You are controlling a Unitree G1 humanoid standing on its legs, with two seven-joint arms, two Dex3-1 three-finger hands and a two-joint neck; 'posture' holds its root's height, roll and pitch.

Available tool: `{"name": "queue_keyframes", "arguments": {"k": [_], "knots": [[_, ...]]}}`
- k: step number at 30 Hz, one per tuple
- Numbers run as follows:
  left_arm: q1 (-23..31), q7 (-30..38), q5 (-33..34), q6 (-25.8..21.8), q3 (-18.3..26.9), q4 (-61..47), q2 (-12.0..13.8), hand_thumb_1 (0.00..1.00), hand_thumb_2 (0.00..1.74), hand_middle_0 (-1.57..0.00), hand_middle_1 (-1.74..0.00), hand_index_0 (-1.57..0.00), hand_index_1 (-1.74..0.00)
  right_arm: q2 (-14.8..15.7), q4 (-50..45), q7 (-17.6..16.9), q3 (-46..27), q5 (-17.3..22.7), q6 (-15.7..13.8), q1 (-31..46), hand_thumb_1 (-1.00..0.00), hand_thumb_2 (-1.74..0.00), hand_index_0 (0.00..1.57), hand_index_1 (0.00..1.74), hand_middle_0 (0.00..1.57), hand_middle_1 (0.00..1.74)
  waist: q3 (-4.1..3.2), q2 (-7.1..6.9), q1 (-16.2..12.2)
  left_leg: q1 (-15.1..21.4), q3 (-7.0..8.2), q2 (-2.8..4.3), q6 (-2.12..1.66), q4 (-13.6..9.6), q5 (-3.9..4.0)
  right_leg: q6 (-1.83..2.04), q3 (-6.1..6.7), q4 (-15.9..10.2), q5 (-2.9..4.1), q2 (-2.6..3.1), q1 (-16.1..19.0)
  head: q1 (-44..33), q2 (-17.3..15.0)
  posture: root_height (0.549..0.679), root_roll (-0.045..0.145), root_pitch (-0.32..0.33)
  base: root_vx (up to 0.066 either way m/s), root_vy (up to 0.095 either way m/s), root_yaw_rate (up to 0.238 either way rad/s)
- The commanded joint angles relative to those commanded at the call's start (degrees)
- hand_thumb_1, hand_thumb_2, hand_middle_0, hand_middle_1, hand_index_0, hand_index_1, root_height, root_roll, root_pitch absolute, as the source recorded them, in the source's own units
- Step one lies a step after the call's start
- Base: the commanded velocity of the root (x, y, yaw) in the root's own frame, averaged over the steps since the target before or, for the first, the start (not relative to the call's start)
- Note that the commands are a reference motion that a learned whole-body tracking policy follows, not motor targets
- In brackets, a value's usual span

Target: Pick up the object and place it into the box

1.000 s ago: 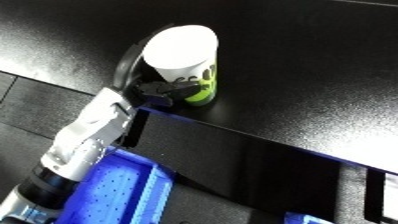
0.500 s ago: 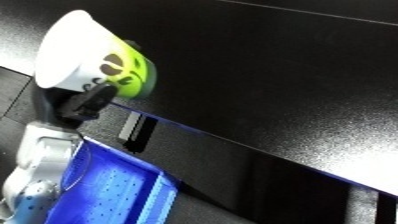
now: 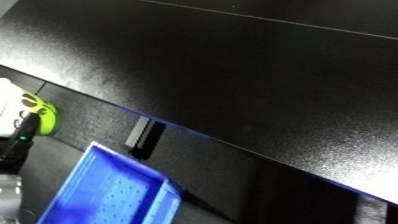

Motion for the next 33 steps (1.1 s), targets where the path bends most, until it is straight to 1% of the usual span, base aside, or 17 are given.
{"name": "queue_keyframes", "arguments": {"k": [3, 6, 9, 11, 14, 18, 21, 26, 29, 33], "knots": [[2.0, 1.2, -3.8, -1.2, 0.4, 8.3, 1.3, 1.0, 1.74, -1.57, -1.74, -1.57, -1.74, -0.4, -0.3, -0.8, 0.6, 0.2, 0.6, -0.3, 0.0, 0.0, 0.0, 0.0, 0.0, 0.0, 0.0, -0.06, -0.1, -0.1, 0.06, -0.14, 0.1, 0.3, 0.03, -0.23, -0.05, 0.0, -0.5, 0.13, 0.3, -8.3, -1.3, 0.602, 0.052, -0.043, -0.003, 0.045, 0.055], [2.8, 1.3, -8.0, -1.0, 0.7, 15.2, 2.4, 1.0, 1.74, -1.57, -1.74, -1.57, -1.74, -0.5, -0.7, -1.6, 1.3, 0.6, 1.1, -0.4, 0.0, 0.0, 0.0, 0.0, 0.0, 0.0, 0.0, -0.3, -0.2, -0.4, 0.13, -0.23, 0.33, 0.7, 0.06, -0.45, -0.19, 0.2, -1.15, 0.14, 0.5, -14.1, -1.7, 0.6, 0.053, -0.045, 0.002, 0.026, 0.068], [2.3, 0.6, -10.7, 0.4, 1.1, 20.8, 3.2, 1.0, 1.74, -1.57, -1.74, -1.57, -1.74, -0.4, -0.5, -1.8, 1.8, 0.6, 1.3, -0.3, 0.0, 0.0, 0.0, 0.0, 0.0, 0.0, 0.0, -0.78, -0.3, -0.7, 0.17, -0.17, 0.61, 0.9, 0.22, -0.49, -0.49, 0.8, -1.8, 0.2, 0.6, -18.9, -1.3, 0.6, 0.05, -0.047, 0.005, 0.013, 0.03], [1.9, -0.1, -12.0, 1.9, 1.2, 24.0, 3.6, 1.0, 1.74, -1.57, -1.74, -1.57, -1.74, -0.2, -0.2, -1.6, 2.1, 0.4, 1.0, -0.1, 0.0, 0.0, 0.0, 0.0, 0.0, 0.0, 0.0, -1.26, -0.4, -0.9, 0.2, -0.05, 0.74, 0.9, 0.36, -0.5, -0.67, 1.0, -2.16, 0.36, 0.7, -21.8, -0.8, 0.6, 0.048, -0.047, 0.005, 0.015, 0.011], [1.3, -1.4, -13.4, 4.0, 0.9, 28.3, 3.8, 1.0, 1.74, -1.57, -1.74, -1.57, -1.74, 0.1, 0.1, -1.0, 2.5, -0.1, 0.6, 0.1, 0.0, 0.0, 0.0, 0.0, 0.0, 0.0, 0.0, -2.04, -0.7, -1.1, 0.2, 0.13, 0.86, 0.6, 0.6, -0.55, -0.79, 1.0, -2.46, 0.71, 0.8, -24.8, -0.2, 0.6, 0.046, -0.044, 0.0, 0.011, 0.012], [0.8, -3.5, -13.3, 8.2, -0.1, 32.1, 4.1, 1.0, 1.74, -1.57, -1.74, -1.57, -1.74, 0.2, -0.1, -0.5, 2.9, -0.7, 0.4, 0.2, 0.0, 0.0, 0.0, 0.0, 0.0, 0.0, 0.0, -2.84, -0.9, -1.6, 0.16, 0.36, 0.99, 0.1, 0.95, -0.61, -0.92, 1.0, -2.6, 1.12, 0.5, -26.0, -0.4, 0.6, 0.043, -0.039, -0.008, 0.003, 0.018], [0.4, -5.7, -13.9, 13.0, -1.3, 34.7, 4.0, 0.85, 1.48, -1.33, -1.48, -1.33, -1.48, 0.3, -0.1, -0.2, 3.3, -1.0, 0.2, 0.1, 0.0, 0.0, 0.0, 0.0, 0.0, 0.0, 0.0, -3.33, -1.1, -1.9, 0.15, 0.56, 1.03, -0.1, 1.08, -0.54, -1.05, 0.8, -2.53, 1.35, 0.4, -26.6, -0.4, 0.6, 0.042, -0.034, -0.011, 0.002, 0.009], [-1.1, -10.2, -15.4, 21.1, -3.4, 40.1, 4.4, 0.6, 1.04, -0.94, -1.04, -0.94, -1.04, 0.2, 0.4, 0.5, 3.8, -1.7, 0.2, -0.6, 0.0, 0.0, 0.0, 0.0, 0.0, 0.0, 0.0, -4.06, -1.5, -2.5, 0.21, 0.92, 1.05, -0.5, 1.38, -0.41, -1.2, 0.4, -2.21, 1.73, -0.1, -26.9, -0.7, 0.601, 0.038, -0.026, -0.015, 0.011, -0.008], [-2.0, -11.7, -15.2, 23.9, -4.2, 42.8, 5.0, 0.45, 0.78, -0.71, -0.78, -0.71, -0.78, 0.1, 0.9, 1.1, 4.0, -2.0, 0.2, -0.8, 0.0, 0.0, 0.0, 0.0, 0.0, 0.0, 0.0, -4.43, -1.8, -2.6, 0.26, 1.16, 1.03, -1.0, 1.56, -0.39, -1.27, 0.1, -2.03, 1.88, -0.2, -27.0, -0.7, 0.602, 0.036, -0.021, -0.014, 0.007, -0.012], [-3.2, -13.1, -14.0, 26.0, -5.3, 45.5, 5.6, 0.25, 0.44, -0.39, -0.44, -0.39, -0.44, 0.0, 1.2, 1.5, 4.4, -2.0, 0.2, -1.1, 0.0, 0.0, 0.0, 0.0, 0.0, 0.0, 0.0, -4.84, -2.0, -2.7, 0.27, 1.43, 0.95, -1.5, 1.78, -0.4, -1.38, -0.4, -1.77, 2.05, -0.4, -26.6, -0.4, 0.603, 0.034, -0.015, -0.021, -0.001, -0.01]]}}
